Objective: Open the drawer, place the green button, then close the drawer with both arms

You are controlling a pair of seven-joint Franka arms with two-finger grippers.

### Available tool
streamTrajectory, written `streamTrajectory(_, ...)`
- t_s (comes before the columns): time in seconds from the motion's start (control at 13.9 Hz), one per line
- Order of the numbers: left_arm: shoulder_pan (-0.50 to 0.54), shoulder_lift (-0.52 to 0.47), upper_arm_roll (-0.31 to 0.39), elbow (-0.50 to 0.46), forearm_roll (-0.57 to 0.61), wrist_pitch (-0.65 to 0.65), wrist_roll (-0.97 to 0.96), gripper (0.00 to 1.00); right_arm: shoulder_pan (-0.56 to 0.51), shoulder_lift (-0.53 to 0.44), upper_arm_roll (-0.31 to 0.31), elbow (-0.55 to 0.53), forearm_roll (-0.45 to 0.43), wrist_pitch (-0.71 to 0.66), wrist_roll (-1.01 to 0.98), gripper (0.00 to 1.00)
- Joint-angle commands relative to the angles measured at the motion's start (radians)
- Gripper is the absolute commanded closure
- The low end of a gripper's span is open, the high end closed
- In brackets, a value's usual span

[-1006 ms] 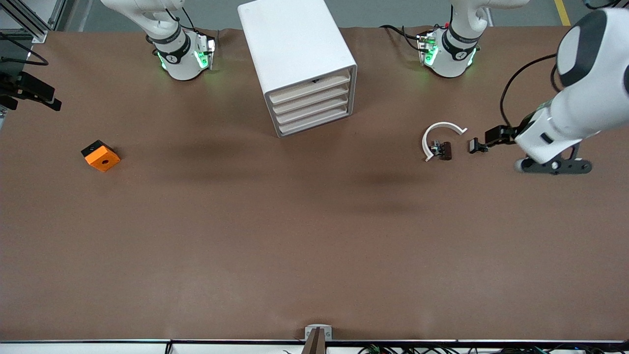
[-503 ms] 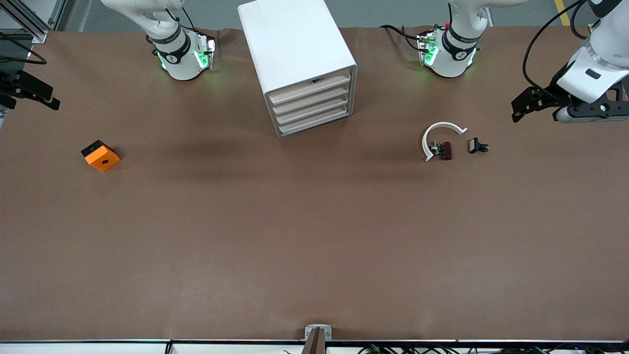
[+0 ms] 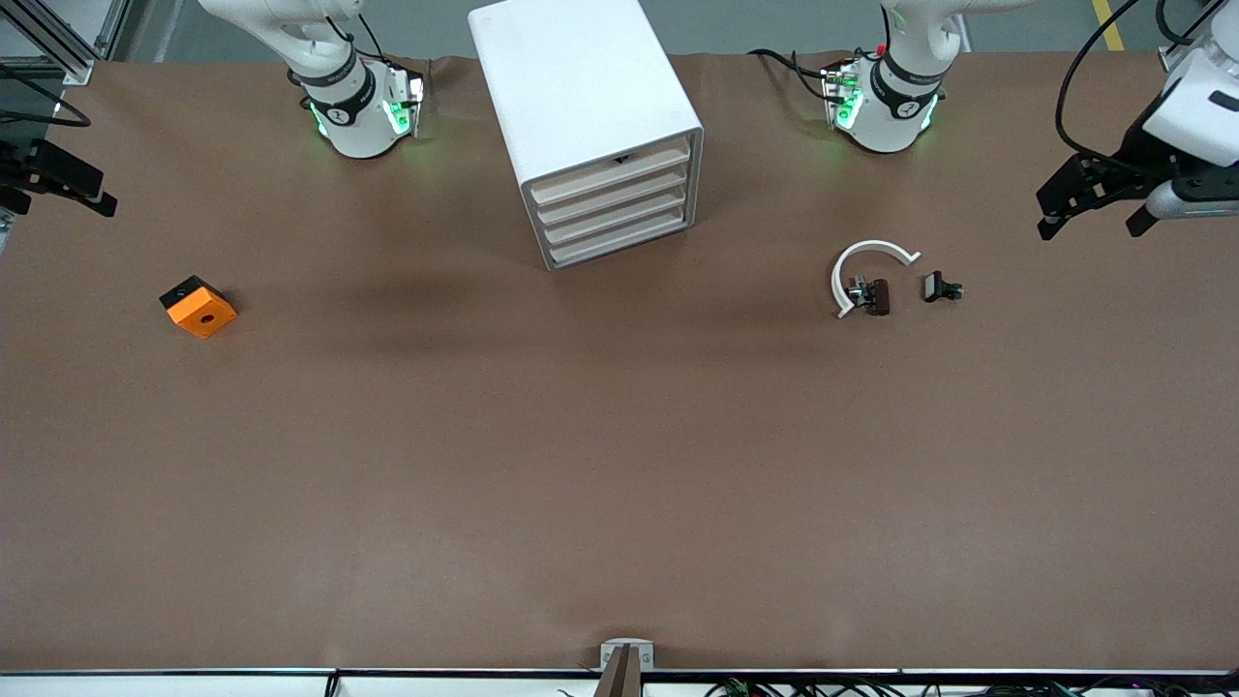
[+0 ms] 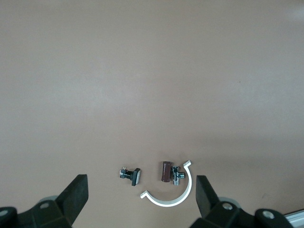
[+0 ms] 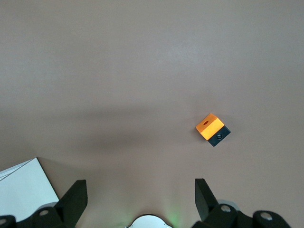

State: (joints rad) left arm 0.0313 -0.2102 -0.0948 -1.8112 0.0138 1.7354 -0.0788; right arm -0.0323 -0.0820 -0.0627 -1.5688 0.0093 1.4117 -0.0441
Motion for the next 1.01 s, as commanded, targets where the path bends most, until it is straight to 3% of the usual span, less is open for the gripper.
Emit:
streamTrajectory(0.0,0.018,0.102,-0.01,0.168,-0.012,-0.112,0.011,0.0,0.005,-0.03,-0.005,-0.031,0.011,0.009,0.007,0.0)
streamTrajectory(0.5,0.016,0.132,-0.011,0.22,-0.015,-0.201,0.011,0.0,0.003,-0.041,-0.006,-0.03,0.011,0.016,0.006,0.0)
streamTrajectory(0.93,0.016,0.17,-0.011,0.245,-0.014,-0.204,0.01,0.0,0.005,-0.041,-0.006,-0.028,0.012,0.018,0.006,0.0)
